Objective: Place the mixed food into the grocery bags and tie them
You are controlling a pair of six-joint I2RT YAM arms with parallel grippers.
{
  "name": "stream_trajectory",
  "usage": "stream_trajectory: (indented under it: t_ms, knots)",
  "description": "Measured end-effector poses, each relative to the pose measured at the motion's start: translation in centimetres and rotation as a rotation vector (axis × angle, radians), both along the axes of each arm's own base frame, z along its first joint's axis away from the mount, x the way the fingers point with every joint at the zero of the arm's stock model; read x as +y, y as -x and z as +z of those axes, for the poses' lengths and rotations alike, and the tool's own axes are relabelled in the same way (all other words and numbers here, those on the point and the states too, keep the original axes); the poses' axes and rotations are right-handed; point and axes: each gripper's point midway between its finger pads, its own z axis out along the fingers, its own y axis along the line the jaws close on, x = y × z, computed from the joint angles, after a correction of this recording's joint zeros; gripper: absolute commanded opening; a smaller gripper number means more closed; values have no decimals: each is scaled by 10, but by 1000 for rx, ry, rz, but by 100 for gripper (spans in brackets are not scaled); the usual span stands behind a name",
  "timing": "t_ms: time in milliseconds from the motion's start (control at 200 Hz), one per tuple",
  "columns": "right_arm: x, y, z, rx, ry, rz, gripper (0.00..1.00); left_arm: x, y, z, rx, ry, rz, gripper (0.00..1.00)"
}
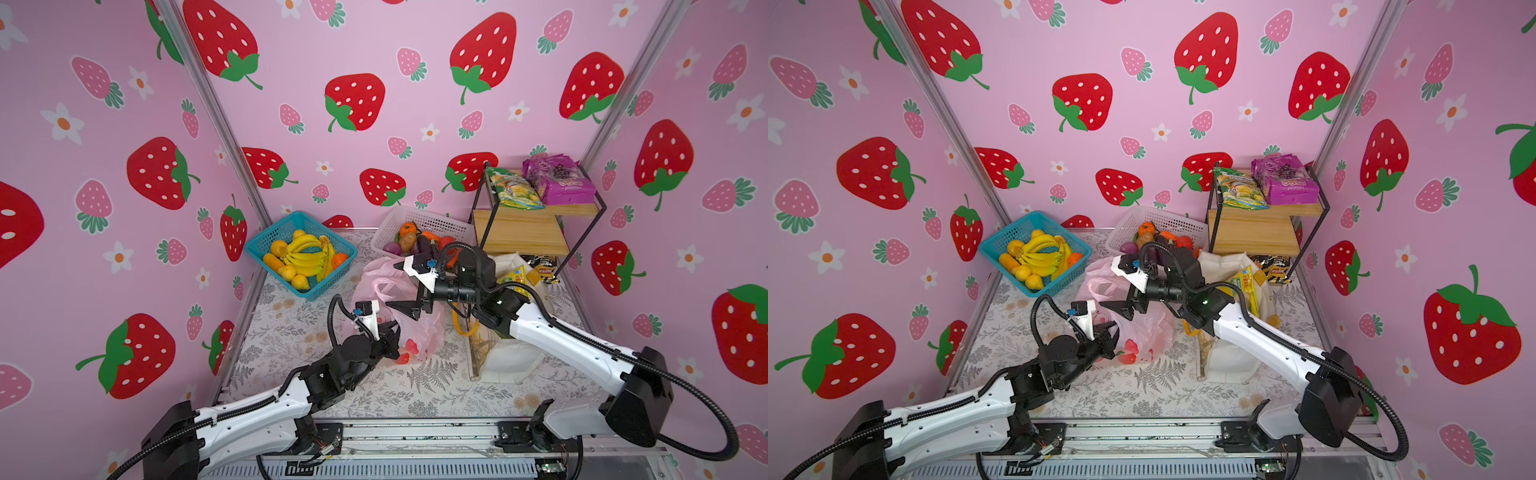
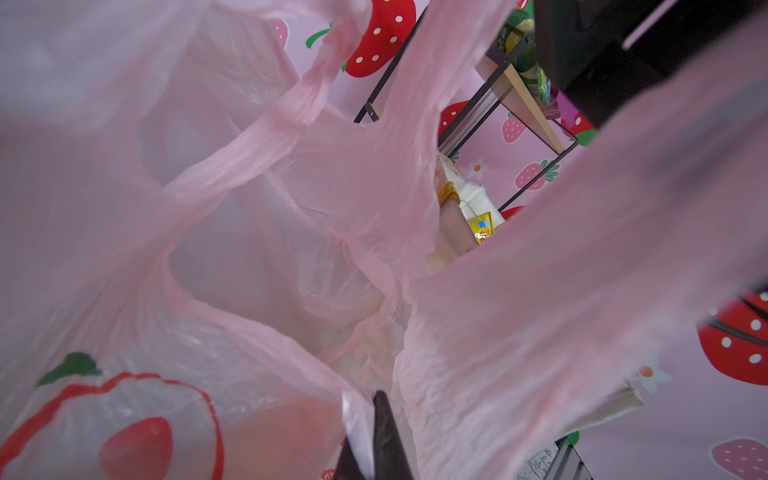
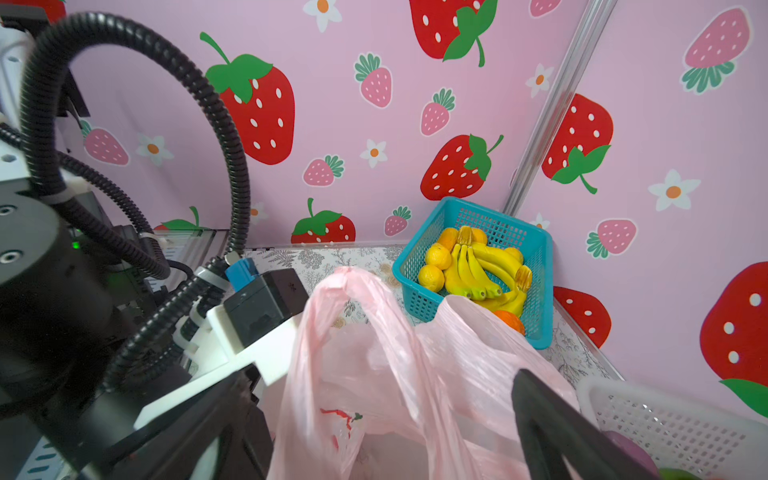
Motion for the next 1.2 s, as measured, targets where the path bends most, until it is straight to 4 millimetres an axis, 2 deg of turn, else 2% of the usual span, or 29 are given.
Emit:
stream_trajectory:
  t_ms: [80, 160, 310, 430, 460, 495, 535, 660, 745, 825, 895, 1036, 1201]
  knots:
    - [5, -2, -9, 7, 20, 3, 99, 0, 0, -3, 7, -4, -1, 0]
    - [9, -2, -18, 18, 36, 6, 91, 0, 0, -6, 11, -7, -1, 0]
    - [13, -2, -25, 23, 42, -1, 53, 0, 1, -10, 19, -10, 1, 0]
    - [10, -3, -33, 47, 33, -17, 16, 1, 1, -10, 19, -7, 1, 0]
    - [9, -2, -36, 55, 32, -23, 11, 1, 1, -9, 19, -6, 2, 0]
    - [7, -2, -39, 64, 32, -31, 6, 1, 1, -9, 19, -7, 2, 4]
    - [4, -2, -41, 62, 33, -43, 0, 2, 1, -8, 15, -10, 1, 16]
    - [-12, -3, -44, 84, 19, -93, 0, 10, 6, 0, -18, -30, -6, 49]
    - [-30, -2, -37, 100, -21, -125, 0, 20, 11, 11, -73, -82, -12, 64]
    - [-49, -6, -28, 117, -74, -164, 0, 30, 15, 32, -134, -125, -8, 68]
    - [-63, -8, -22, 136, -121, -191, 0, 37, 17, 59, -201, -170, -9, 68]
    - [-80, -11, -22, 202, -182, -232, 0, 47, 23, 111, -316, -250, -16, 70]
    - [-95, -17, -19, 275, -233, -285, 0, 48, 22, 144, -389, -410, -45, 73]
